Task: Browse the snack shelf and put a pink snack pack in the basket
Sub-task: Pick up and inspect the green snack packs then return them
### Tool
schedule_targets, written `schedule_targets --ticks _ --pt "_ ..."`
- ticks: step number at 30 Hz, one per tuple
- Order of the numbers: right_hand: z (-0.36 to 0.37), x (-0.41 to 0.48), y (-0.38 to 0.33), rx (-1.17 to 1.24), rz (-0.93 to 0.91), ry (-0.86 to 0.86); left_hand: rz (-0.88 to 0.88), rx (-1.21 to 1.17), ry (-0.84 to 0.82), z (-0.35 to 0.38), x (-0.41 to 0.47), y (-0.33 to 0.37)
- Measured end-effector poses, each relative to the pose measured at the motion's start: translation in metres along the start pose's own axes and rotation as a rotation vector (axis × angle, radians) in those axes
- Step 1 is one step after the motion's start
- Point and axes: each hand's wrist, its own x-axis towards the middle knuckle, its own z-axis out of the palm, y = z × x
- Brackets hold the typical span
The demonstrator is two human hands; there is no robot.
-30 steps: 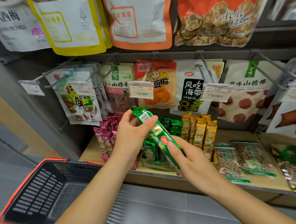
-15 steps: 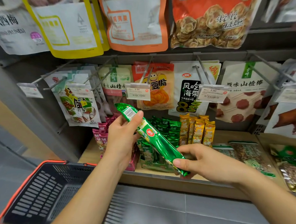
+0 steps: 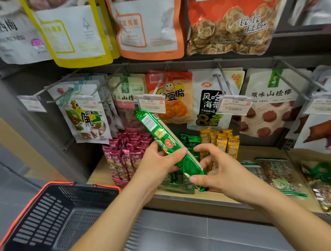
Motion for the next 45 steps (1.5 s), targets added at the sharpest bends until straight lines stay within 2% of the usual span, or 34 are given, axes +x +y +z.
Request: schedule_targets --ticks 3,6,8,10,13,19,28,31,34,36,40,45 --pt "-0.004 -0.001 -0.001 -0.072 0.023 -0.059 -0.033 0.052 -0.036 0.002 -0.003 -0.004" --pt "-0.014 -0.003 -0.004 0.025 0.153 -0.254 -0.046 0.153 -0.063 0.007 -0.004 -0.011" --pt "-0.021 -0.004 -0.006 0.057 0.199 -0.317 -0.04 0.24 -0.079 0.009 -0.005 -0.013" --pt "-0.026 -0.001 -0.006 0.059 0.183 -0.258 -0.044 0.35 -0.148 0.009 -0.005 -0.014" --pt "-0.023 0.003 -0.004 0.233 0.131 -0.13 -0.055 0.513 -0.245 0.011 -0.008 -0.017" --pt "0.0 0.011 0.001 0.28 0.07 0.137 0.028 0.797 -0.204 0.02 -0.014 -0.021" --pt "-0.017 0.018 0.005 0.551 0.084 0.462 0.034 0.85 -0.273 0.017 -0.017 -0.013" --pt "-0.02 0.019 0.007 0.667 0.121 0.468 0.076 0.918 -0.26 0.01 -0.018 -0.007" --pt "-0.019 0.019 0.007 0.8 0.171 0.418 0.317 1.146 -0.146 0.013 -0.024 -0.006" --pt "-0.013 0.018 0.008 0.839 0.21 0.341 0.448 1.265 -0.085 0.016 -0.027 -0.009" --pt "0.008 0.013 0.013 0.821 0.237 0.13 0.553 1.32 -0.044 0.021 -0.029 -0.016" --pt "0.003 0.015 0.011 0.77 0.169 0.247 0.599 1.227 -0.091 0.026 -0.028 -0.013"
